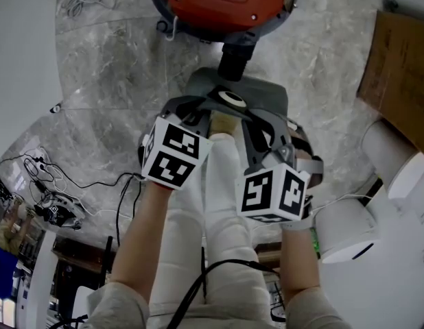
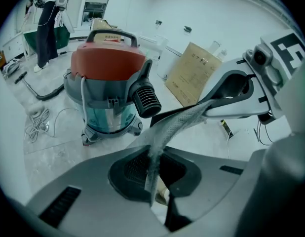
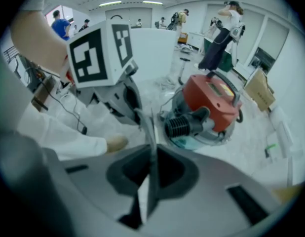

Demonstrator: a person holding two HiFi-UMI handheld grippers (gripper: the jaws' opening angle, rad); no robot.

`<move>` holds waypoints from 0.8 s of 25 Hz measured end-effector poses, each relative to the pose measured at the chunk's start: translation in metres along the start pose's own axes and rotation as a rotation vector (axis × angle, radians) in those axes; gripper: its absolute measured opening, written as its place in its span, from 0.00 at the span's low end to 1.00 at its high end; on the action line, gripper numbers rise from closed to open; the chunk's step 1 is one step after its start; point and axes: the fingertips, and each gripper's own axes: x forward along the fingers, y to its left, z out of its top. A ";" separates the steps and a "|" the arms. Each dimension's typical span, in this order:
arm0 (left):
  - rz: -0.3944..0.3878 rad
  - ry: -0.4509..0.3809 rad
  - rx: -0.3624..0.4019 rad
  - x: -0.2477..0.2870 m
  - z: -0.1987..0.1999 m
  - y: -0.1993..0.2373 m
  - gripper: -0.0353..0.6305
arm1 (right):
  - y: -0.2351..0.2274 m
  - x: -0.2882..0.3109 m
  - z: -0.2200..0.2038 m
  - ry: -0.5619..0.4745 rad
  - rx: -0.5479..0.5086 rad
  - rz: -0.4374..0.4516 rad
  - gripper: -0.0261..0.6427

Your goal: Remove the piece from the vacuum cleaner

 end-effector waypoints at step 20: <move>-0.006 -0.108 0.127 -0.155 0.022 -0.070 0.11 | 0.029 -0.134 0.036 -0.216 0.071 0.065 0.09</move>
